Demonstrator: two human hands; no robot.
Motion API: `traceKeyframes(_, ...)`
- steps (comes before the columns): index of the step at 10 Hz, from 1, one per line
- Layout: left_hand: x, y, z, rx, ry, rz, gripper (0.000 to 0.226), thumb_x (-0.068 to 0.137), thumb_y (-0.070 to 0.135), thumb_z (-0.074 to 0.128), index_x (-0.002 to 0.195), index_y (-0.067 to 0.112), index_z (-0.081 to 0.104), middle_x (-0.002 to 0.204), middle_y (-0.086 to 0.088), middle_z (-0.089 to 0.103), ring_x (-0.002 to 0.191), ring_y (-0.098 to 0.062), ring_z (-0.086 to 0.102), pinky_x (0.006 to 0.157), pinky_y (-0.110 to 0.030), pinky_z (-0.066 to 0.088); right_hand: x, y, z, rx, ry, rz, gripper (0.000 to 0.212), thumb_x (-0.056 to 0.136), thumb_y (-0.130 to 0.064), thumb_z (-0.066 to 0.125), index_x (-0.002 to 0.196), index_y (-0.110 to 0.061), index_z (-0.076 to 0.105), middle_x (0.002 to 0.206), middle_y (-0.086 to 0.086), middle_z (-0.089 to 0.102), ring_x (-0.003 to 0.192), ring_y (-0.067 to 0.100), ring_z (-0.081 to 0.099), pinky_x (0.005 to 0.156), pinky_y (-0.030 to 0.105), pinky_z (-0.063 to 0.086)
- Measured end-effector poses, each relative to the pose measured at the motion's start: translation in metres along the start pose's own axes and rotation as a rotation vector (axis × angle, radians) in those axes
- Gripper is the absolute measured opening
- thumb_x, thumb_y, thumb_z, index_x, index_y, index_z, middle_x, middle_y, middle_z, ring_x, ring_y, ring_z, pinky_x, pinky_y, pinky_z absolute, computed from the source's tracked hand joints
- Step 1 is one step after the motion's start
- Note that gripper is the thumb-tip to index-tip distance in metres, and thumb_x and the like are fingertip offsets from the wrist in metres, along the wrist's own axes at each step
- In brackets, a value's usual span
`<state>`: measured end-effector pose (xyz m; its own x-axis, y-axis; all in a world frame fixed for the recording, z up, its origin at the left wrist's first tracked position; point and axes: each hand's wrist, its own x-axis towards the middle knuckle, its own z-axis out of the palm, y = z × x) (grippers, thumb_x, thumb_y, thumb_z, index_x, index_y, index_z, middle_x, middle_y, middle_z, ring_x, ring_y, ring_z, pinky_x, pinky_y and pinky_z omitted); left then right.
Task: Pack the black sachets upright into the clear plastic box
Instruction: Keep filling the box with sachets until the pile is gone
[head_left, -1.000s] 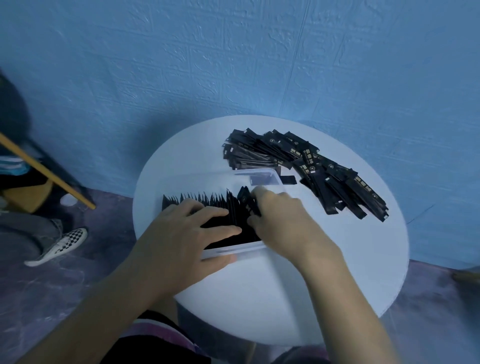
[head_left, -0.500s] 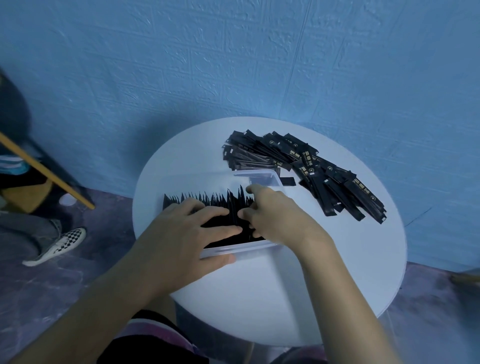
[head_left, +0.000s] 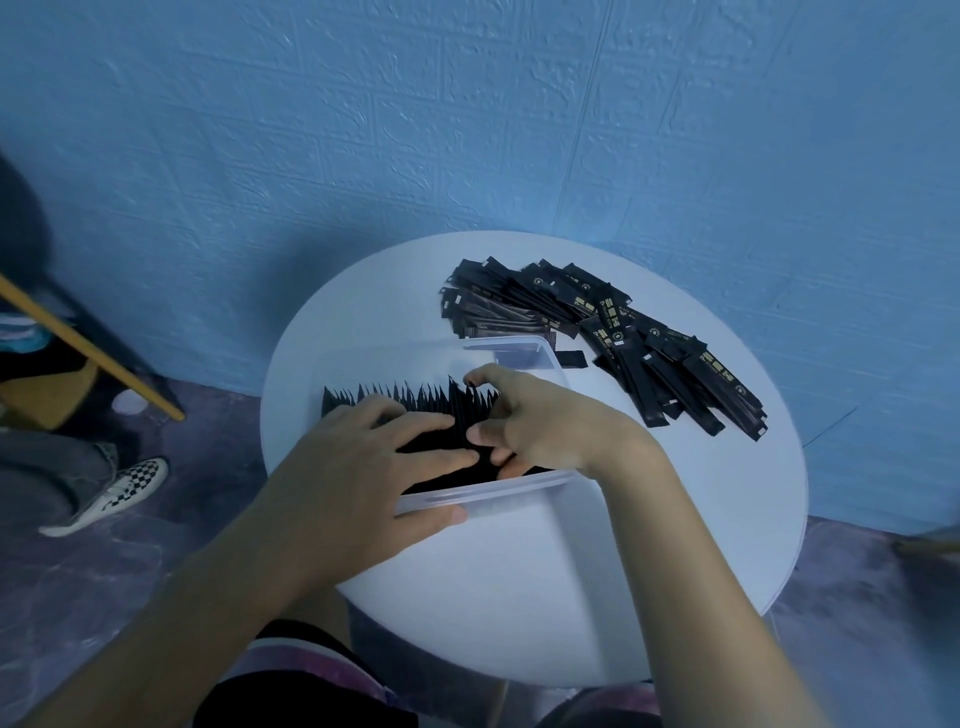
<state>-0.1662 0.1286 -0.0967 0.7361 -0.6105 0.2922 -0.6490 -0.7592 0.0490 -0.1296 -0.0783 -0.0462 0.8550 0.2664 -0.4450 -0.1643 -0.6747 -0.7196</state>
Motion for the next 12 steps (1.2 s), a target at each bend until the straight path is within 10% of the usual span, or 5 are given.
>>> traceKeyframes(2,-0.002,-0.001,-0.001,-0.007,-0.013,0.003,0.060,0.088,0.073,0.041,0.133,0.040,0.061,0.136,0.011,0.062,0.106,-0.020,0.057,0.083,-0.042,0.054,-0.001,0.004,0.004,-0.009,0.062,0.002,0.060,0.100,-0.010,0.056,0.155,-0.018,0.031,0.090,0.002,0.058,0.085,0.027,0.072,0.091,0.041,0.058)
traceKeyframes(4,0.004,0.006,-0.006,-0.030,-0.042,-0.004,0.059,0.084,0.074,0.045,0.130,0.041,0.059,0.137,0.012,0.057,0.115,-0.019,0.055,0.089,-0.044,0.052,0.004,0.005,0.008,-0.095,0.153,-0.008,0.018,0.094,-0.010,0.059,0.112,-0.011,0.065,0.093,0.014,0.072,0.077,0.030,0.075,0.085,0.047,0.060)
traceKeyframes(7,0.005,0.017,-0.002,0.002,-0.101,-0.059,0.058,0.086,0.067,0.037,0.126,0.037,0.067,0.130,0.005,0.063,0.116,-0.022,0.059,0.093,-0.038,0.050,0.004,0.011,0.004,-0.001,0.128,-0.037,0.028,0.098,-0.001,0.044,0.102,-0.010,0.071,0.079,0.009,0.069,0.073,0.026,0.074,0.082,0.043,0.062)
traceKeyframes(10,0.002,0.020,-0.008,-0.085,0.046,-0.022,0.051,0.084,0.059,0.042,0.118,0.035,0.072,0.125,0.002,0.067,0.114,-0.016,0.046,0.087,-0.034,0.053,0.020,0.032,-0.043,0.001,0.753,-0.288,0.025,0.099,-0.015,0.051,0.103,-0.025,0.072,0.072,-0.007,0.070,0.061,0.014,0.069,0.067,0.042,0.061)
traceKeyframes(12,0.000,0.018,-0.010,-0.057,-0.036,-0.080,0.052,0.084,0.062,0.041,0.119,0.037,0.071,0.124,0.004,0.067,0.113,-0.018,0.051,0.088,-0.041,0.053,0.062,0.080,-0.054,-0.382,0.652,-0.192,0.030,0.092,-0.013,0.066,0.119,-0.025,0.071,0.118,-0.005,0.069,0.104,0.022,0.064,0.091,0.036,0.052)
